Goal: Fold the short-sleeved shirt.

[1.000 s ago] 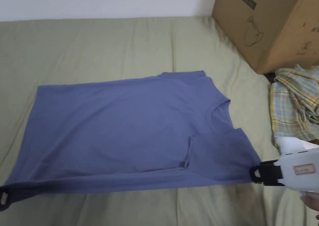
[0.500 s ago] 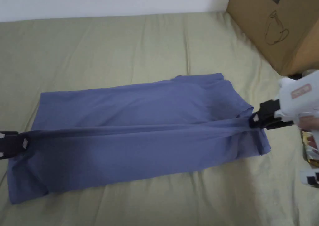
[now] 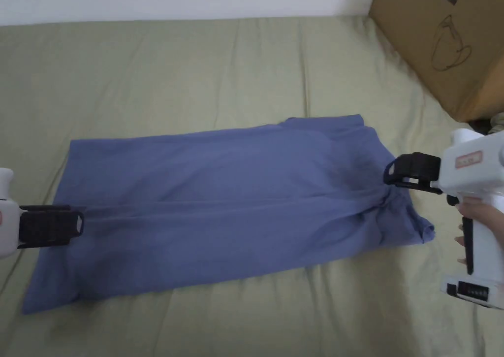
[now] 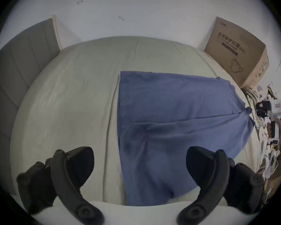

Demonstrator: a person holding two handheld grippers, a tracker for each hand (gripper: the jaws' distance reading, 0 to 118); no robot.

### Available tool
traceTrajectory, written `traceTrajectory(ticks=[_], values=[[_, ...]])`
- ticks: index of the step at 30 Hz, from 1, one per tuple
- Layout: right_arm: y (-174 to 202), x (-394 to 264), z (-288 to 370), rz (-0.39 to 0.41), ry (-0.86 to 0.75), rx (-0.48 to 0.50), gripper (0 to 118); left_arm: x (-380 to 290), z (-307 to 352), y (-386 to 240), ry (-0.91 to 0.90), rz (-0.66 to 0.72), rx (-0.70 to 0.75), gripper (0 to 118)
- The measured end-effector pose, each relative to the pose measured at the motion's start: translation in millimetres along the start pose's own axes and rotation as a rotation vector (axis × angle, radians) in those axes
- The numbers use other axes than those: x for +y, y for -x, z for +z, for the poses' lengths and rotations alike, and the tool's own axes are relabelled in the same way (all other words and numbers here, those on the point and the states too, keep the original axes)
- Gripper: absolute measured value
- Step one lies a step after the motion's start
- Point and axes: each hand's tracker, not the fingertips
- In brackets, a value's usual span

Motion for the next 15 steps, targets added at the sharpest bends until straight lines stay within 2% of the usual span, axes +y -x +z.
traceTrajectory(ticks=[2,3,5,6,7,8,9,10,11,15], values=[[6.4,-9.8,19.6,0.069,-0.023,-0.007,117,-7.9,20.2,-3.6,-0.029,0.009,-0.006,113],[10.4,-16.8,31.6,0.115,-0.032,-0.004,105,-13.2,32.2,-6.1,-0.041,0.018,-0.002,111],[17.3,-31.2,53.0,0.184,-0.082,0.004,100,-23.2,53.5,-10.8,-0.05,0.037,0.036,109],[21.9,-38.7,62.6,0.209,-0.111,0.011,88,-30.4,65.3,-12.8,-0.052,0.052,0.032,105],[23.5,-45.3,70.2,0.215,-0.126,0.015,60,-37.6,74.9,-13.3,-0.065,0.063,0.022,92],[24.9,-52.8,76.4,0.212,-0.121,0.018,27,-45.7,84.3,-14.4,-0.076,0.079,-0.004,65],[25.3,-59.1,80.7,0.205,-0.115,0.023,1,-53.9,91.8,-17.2,-0.075,0.085,0.0,18],[25.6,-64.8,85.2,0.195,-0.121,0.047,1,-62.7,97.0,-20.3,-0.072,0.089,0.014,0],[26.2,-69.2,88.2,0.201,-0.122,0.069,0,-70.7,100.9,-22.4,-0.074,0.096,0.036,0],[30.5,-82.0,93.8,0.246,-0.113,0.055,0,-86.6,102.0,-18.5,-0.001,0.116,0.038,0]])
